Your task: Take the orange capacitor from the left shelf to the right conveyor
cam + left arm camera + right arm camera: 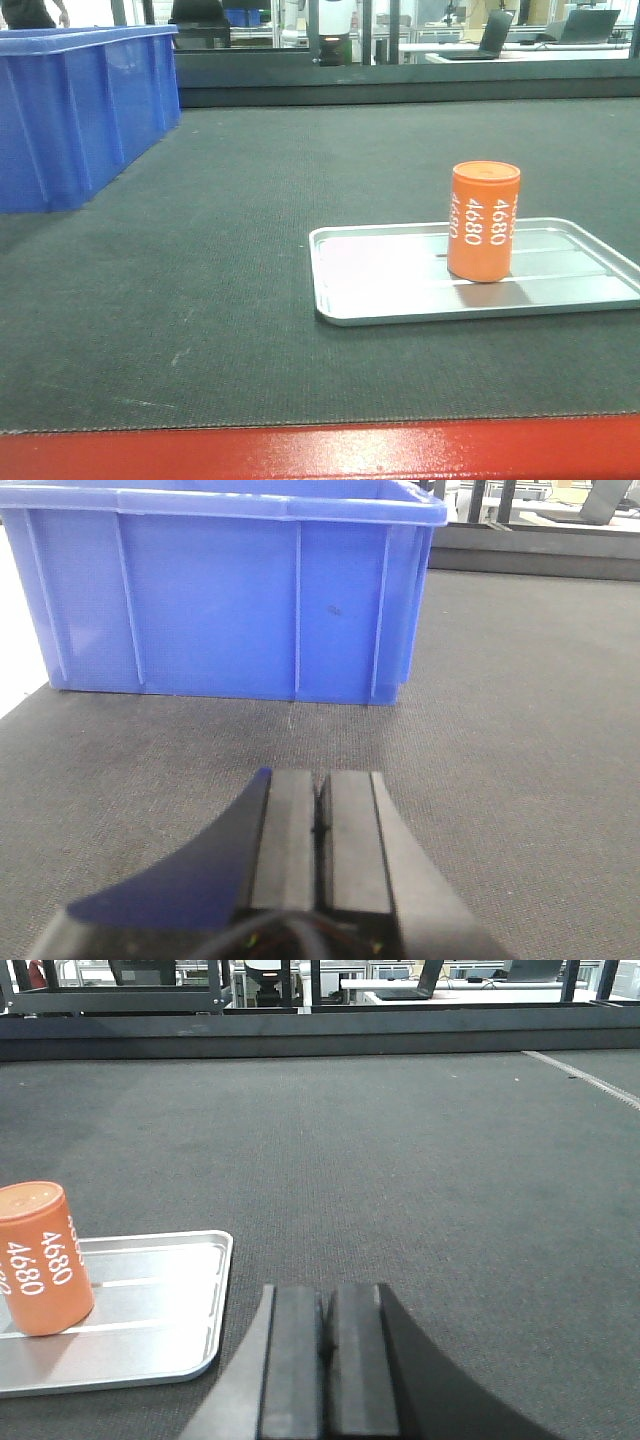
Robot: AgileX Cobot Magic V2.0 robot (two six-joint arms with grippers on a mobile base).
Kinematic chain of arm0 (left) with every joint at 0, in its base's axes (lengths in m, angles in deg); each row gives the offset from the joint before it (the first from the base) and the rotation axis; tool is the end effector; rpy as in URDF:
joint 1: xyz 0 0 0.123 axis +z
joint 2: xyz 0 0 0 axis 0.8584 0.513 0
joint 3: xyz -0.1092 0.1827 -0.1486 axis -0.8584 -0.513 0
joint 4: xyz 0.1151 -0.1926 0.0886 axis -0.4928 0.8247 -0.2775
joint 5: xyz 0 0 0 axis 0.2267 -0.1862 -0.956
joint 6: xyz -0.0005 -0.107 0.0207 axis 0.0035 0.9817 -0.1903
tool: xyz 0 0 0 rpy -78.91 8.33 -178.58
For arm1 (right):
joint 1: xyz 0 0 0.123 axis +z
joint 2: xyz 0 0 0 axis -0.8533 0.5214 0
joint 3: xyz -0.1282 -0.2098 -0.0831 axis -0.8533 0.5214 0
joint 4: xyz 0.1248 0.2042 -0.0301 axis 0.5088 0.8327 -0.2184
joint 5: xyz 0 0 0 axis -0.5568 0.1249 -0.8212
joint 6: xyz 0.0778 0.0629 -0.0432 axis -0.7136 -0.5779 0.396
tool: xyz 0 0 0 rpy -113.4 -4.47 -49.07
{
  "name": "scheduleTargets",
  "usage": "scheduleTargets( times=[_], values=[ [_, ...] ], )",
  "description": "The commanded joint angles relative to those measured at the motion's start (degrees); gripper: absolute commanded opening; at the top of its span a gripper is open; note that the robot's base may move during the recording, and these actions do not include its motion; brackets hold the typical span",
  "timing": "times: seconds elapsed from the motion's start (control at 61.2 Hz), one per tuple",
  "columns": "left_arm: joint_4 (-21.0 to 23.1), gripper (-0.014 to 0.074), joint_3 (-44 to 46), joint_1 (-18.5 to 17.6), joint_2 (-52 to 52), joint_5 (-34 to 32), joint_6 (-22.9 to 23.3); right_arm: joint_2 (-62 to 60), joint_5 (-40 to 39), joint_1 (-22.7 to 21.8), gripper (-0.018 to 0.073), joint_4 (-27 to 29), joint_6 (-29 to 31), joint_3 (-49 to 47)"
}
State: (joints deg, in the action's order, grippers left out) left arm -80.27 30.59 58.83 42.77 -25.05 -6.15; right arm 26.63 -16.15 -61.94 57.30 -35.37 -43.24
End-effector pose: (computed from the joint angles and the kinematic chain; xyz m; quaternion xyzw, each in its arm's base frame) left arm 0.0898 -0.0012 0.1945 -0.0115 0.7169 -0.0197 0.6968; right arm 0.0897 -0.0053 0.1959 0.0455 0.7136 0.0034 0.6990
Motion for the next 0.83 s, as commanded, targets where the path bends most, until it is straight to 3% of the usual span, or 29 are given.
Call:
scheduleTargets(
  times=[0.0,0.817],
  values=[
    [0.2,-0.0127,0.25,0.1,-0.51,-5.09,0.09,-0.8,-5.29,-0.4,0.0057,0.0,0.39,-0.24],
    [0.2,-0.0127,0.25,0.1,-0.51,-5.09,0.09,-0.8,-5.29,-0.4,0.0057,0.0,0.39,-0.24]
  ],
)
